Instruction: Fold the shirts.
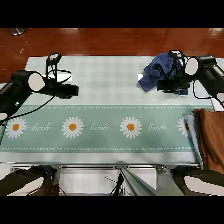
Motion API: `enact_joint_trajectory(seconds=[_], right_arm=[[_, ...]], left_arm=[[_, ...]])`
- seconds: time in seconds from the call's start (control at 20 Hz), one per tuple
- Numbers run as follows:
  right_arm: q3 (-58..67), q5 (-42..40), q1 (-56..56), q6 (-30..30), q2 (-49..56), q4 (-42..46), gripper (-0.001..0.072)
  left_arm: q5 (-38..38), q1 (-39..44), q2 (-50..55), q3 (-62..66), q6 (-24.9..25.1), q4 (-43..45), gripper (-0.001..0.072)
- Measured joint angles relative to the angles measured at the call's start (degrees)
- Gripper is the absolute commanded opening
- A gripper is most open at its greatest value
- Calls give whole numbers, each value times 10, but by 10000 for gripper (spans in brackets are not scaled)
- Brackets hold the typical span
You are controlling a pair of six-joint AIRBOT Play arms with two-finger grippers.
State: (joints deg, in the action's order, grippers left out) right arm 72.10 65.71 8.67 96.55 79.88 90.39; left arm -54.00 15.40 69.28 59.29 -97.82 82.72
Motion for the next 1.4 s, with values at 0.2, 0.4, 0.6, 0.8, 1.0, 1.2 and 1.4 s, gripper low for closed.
enact_joint_trajectory(seconds=[0.2,0.4,0.6,0.8,1.0,1.2,1.4], right_arm=[[0,0,0,0,0,0,20],[0,0,0,0,0,0,20],[0,0,0,0,0,0,20],[0,-6,0,0,0,0,20],[0,-43,0,0,0,2,34],[0,-163,-3,9,4,79,623],[22,-286,-44,92,43,173,623]], left_arm=[[0,0,0,0,0,0,26],[0,0,0,0,0,0,25],[0,0,0,0,0,0,25],[0,0,0,0,0,0,26],[11,0,0,0,0,0,26],[48,-1,1,0,0,0,703],[101,-1,9,0,0,0,704]])
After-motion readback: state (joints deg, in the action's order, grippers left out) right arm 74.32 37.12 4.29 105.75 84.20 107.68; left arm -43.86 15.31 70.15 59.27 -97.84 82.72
